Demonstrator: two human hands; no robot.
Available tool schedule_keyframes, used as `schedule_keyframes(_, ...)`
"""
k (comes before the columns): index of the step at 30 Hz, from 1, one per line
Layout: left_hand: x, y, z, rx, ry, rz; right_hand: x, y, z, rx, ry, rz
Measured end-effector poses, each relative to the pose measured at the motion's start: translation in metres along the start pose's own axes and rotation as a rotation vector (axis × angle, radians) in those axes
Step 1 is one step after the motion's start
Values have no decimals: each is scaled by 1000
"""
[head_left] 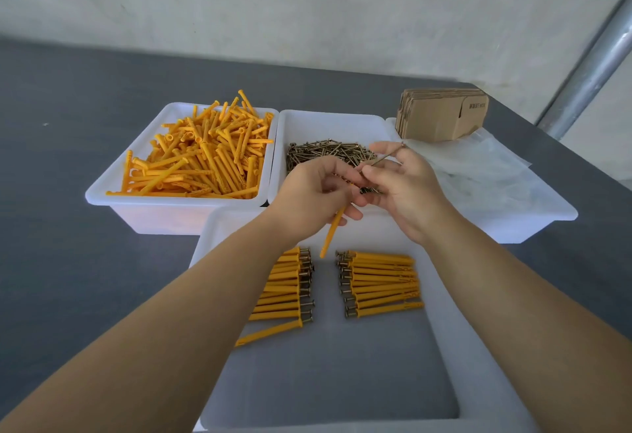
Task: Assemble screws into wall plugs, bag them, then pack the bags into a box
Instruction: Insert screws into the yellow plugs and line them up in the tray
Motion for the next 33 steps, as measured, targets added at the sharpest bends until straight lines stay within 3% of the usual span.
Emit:
schedule_keyframes(3, -1, -1, -4, 31, 57, -16, 10, 2, -3, 21, 88, 76)
schedule_keyframes(11, -5, -2, -7, 36, 26, -51, -6, 4, -8, 84, 335, -88)
schedule_keyframes(17, -2, 0, -1, 12, 53, -33, 2, 8, -19, 172, 279, 37)
schedule_keyframes(33, -5, 2, -2, 31, 39, -63, 0, 6, -15, 173, 368, 6)
Point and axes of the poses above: each hand's wrist, its own y-axis away from the middle knuckle, its own x-axis out of the back of the hand, z = x × y, the point moved 7 cm from there along -y, towards the middle knuckle, and after that the axes turned 14 degrees about -z, right-handed, at the moved point
